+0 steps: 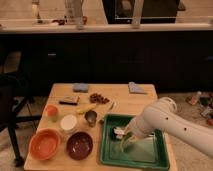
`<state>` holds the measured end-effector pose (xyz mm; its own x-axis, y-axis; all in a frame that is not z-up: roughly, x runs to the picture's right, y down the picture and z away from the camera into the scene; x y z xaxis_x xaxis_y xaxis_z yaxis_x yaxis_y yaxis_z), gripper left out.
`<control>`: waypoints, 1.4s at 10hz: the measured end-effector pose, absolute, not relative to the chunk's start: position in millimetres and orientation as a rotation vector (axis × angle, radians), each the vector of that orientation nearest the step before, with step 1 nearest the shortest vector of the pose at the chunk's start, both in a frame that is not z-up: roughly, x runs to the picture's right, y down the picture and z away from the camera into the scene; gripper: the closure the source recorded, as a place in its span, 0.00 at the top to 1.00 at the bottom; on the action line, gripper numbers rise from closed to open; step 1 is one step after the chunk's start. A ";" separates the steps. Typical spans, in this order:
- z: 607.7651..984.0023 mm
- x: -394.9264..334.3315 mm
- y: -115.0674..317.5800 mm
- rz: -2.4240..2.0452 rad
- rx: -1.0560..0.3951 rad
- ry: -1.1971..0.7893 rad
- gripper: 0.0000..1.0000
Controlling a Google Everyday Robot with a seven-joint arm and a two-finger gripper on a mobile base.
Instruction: Place pepper in red bowl
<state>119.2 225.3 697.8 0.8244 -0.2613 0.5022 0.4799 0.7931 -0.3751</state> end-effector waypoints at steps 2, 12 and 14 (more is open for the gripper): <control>697.6 120.2 225.6 -0.412 -0.515 -0.446 0.00; 702.8 61.0 215.0 -0.517 -0.482 -0.543 0.00; 702.9 24.8 210.2 -0.576 -0.469 -0.585 0.00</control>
